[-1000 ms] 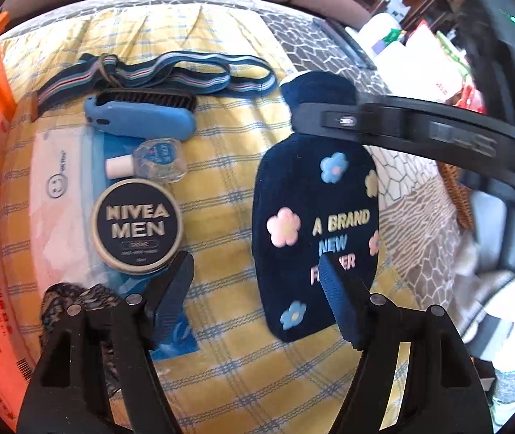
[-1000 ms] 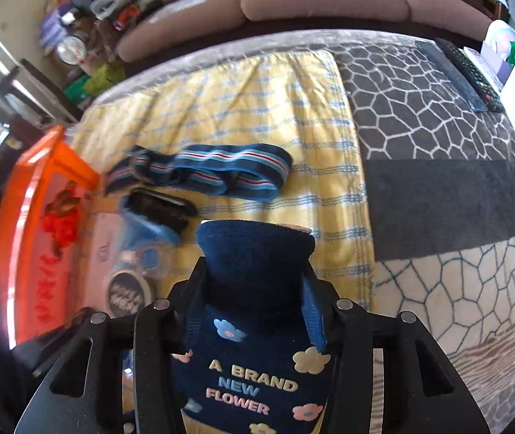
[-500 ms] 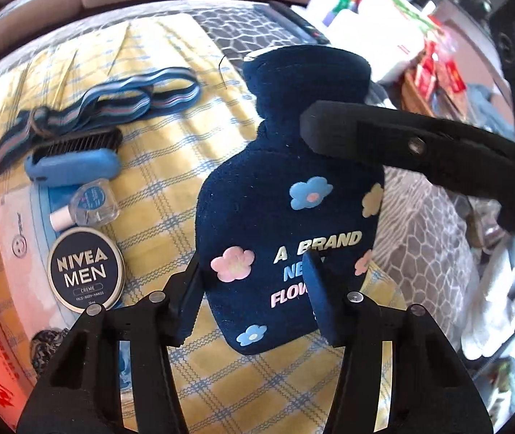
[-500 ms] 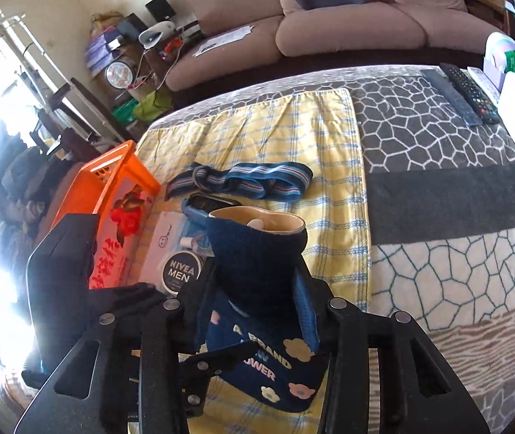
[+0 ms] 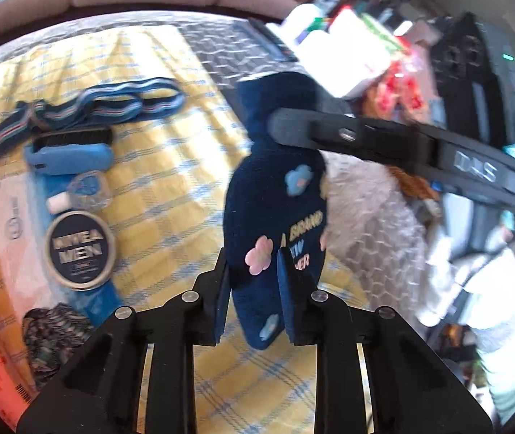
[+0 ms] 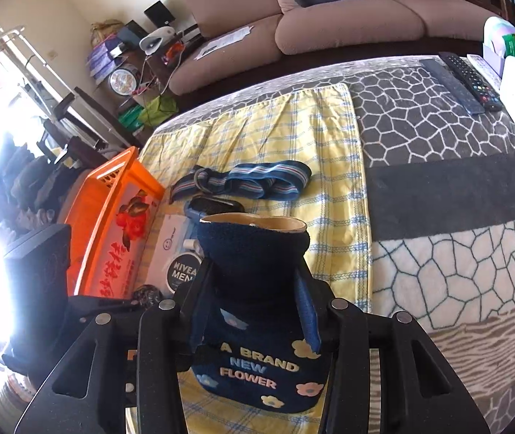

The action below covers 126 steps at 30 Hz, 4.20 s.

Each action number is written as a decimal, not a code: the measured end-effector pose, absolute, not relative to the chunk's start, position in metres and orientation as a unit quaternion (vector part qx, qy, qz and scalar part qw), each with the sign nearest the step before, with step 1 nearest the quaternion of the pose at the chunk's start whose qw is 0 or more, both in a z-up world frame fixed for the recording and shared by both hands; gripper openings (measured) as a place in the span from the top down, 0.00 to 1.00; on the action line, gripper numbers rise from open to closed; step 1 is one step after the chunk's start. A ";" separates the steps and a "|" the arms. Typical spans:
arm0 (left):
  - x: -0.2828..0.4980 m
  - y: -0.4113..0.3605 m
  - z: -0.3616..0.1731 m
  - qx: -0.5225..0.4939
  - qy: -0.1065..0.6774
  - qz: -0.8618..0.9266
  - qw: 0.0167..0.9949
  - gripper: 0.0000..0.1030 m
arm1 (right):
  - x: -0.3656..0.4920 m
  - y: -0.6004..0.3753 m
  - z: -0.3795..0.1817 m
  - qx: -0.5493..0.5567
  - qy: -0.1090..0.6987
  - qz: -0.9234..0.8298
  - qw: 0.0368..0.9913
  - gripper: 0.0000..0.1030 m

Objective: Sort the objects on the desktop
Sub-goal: 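Lift the navy cover with the right tool, then carry the navy cover with the right tool over the orange basket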

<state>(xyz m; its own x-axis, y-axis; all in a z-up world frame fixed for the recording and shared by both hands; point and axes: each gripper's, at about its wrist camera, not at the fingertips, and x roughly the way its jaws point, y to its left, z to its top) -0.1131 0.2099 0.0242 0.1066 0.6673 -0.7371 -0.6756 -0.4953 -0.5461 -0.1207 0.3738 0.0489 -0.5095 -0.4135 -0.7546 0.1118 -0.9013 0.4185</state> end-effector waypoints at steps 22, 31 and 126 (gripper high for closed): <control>-0.118 0.194 0.045 -0.495 -0.013 0.716 0.493 0.79 | -0.120 0.373 0.056 0.456 -0.205 -0.845 0.190 0.57; -0.117 0.155 0.112 -0.453 -0.018 0.731 0.511 0.79 | -0.106 0.341 0.126 0.423 -0.166 -0.867 0.203 0.57; -0.180 -0.106 0.058 -0.523 0.026 0.740 0.422 0.85 | -0.169 0.008 0.082 0.588 -0.057 -0.777 0.219 0.57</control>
<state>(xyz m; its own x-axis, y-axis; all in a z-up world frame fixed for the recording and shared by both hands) -0.1804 -0.1060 0.0585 -0.0965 0.5974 -0.7961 -0.6520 -0.6423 -0.4030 -0.1690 0.0084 0.0822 -0.2138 -0.4064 -0.8883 0.2734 -0.8979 0.3450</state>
